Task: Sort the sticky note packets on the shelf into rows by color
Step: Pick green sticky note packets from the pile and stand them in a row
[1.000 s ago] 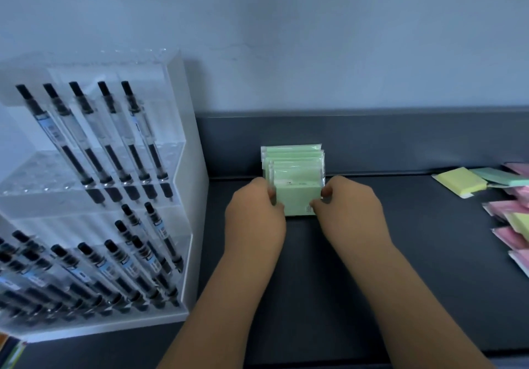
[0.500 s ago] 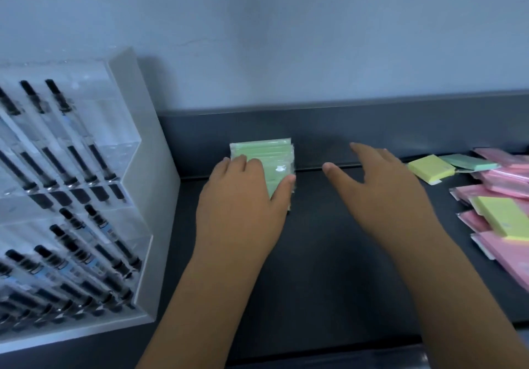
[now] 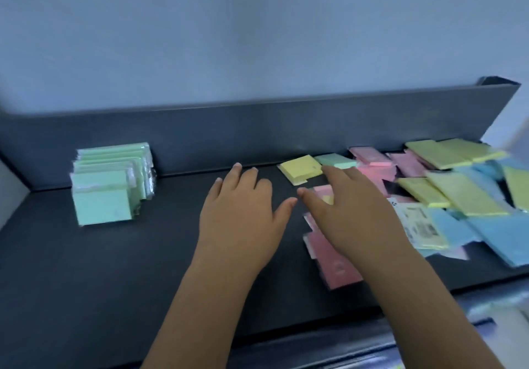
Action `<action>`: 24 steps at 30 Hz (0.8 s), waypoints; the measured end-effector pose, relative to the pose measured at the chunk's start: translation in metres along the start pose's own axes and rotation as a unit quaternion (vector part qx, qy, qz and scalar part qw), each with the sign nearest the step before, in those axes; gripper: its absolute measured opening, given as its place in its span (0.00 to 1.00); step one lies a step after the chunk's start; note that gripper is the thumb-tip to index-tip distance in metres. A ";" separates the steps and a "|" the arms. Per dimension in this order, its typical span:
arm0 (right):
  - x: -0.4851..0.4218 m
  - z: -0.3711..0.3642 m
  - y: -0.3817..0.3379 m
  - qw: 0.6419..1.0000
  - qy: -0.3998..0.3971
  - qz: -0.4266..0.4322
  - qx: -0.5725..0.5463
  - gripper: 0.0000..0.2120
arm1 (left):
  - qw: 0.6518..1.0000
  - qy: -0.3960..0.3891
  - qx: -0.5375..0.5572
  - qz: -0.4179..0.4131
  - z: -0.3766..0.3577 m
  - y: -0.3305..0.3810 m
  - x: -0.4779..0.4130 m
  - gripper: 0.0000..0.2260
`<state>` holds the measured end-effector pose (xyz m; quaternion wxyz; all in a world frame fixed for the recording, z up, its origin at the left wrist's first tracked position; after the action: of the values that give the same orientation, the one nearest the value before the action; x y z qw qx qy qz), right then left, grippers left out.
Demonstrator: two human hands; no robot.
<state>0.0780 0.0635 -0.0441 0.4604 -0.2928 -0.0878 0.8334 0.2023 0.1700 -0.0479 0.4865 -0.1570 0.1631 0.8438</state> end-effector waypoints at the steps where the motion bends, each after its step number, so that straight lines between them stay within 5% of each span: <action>1: -0.003 0.005 0.012 1.000 -0.003 -0.003 0.003 0.24 | 1.000 -0.016 -0.004 -0.003 -0.004 0.013 -0.002 0.33; 13: -0.033 0.067 0.102 0.998 0.018 -0.044 -0.049 0.25 | 0.998 -0.022 0.001 -0.058 -0.005 0.110 -0.072 0.15; 21: -0.076 0.112 0.186 0.991 0.015 -0.061 -0.117 0.22 | 0.997 -0.051 -0.056 -0.011 -0.060 0.134 -0.119 0.13; 24: -0.091 0.119 0.221 0.982 0.006 -0.083 -0.170 0.19 | 0.995 -0.006 -0.097 0.003 -0.058 0.136 -0.124 0.07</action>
<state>-0.1108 -0.1202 -0.0026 0.4720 -0.3640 -0.2495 0.7632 0.1493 -0.0144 -0.0312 0.4672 -0.1976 0.0779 0.8582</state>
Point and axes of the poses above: each hand's wrist, its own x-axis away from the middle knuckle, its own z-axis out of the back of the hand, y = z × x, the point moved 8 cm from there along -x, towards the middle knuckle, and after that the axes turned 13 degrees about y, right-handed, at the moved point
